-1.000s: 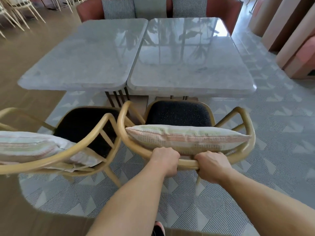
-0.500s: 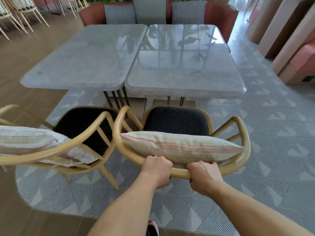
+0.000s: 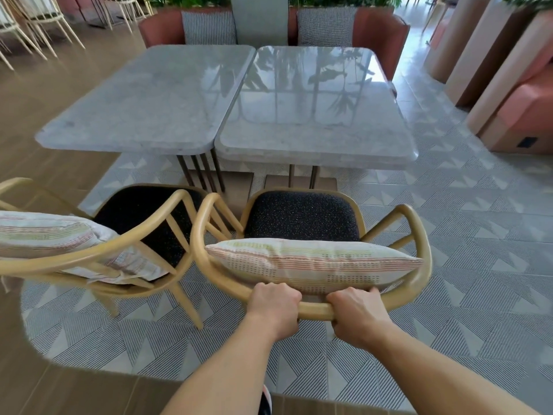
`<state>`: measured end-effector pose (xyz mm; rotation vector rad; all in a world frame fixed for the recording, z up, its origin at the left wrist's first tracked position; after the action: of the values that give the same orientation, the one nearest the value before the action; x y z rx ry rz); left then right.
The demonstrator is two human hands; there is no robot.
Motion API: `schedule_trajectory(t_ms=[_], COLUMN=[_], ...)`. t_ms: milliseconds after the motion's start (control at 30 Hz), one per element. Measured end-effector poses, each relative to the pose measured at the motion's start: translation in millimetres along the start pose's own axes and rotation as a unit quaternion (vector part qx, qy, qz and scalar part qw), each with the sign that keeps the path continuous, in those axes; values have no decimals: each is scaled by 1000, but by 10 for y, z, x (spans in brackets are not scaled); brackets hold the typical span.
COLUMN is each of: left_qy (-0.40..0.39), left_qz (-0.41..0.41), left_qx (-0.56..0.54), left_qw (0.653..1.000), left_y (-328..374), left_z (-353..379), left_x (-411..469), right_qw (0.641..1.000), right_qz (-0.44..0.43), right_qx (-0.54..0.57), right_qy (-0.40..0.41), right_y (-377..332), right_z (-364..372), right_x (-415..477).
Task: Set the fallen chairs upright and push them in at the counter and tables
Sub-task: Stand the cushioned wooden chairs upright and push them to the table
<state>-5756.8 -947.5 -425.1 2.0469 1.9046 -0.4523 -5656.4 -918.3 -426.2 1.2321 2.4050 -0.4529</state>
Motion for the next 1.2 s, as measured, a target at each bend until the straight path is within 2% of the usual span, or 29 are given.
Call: schedule_trajectory(t_ms=[1200], left_qy=[-12], left_qz=[-29], left_qx=[-30], left_qw=[999], left_y=[103], left_z=[24], left_x=[-129], right_qw=[1000], right_qz=[-16], right_qx=[-16], right_qy=[0], right_y=[19], right_z=[-27], right_x=[-189])
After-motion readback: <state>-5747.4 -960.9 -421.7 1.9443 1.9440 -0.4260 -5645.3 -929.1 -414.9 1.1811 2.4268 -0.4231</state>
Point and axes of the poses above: each hand's wrist, its own x-axis towards the middle knuckle, its own z-axis out of the palm, y = z × x, the point moved 10 cm from there along x, towards the middle knuckle, and after that the axes turned 8 degrees about -y, right-handed, at the moved point
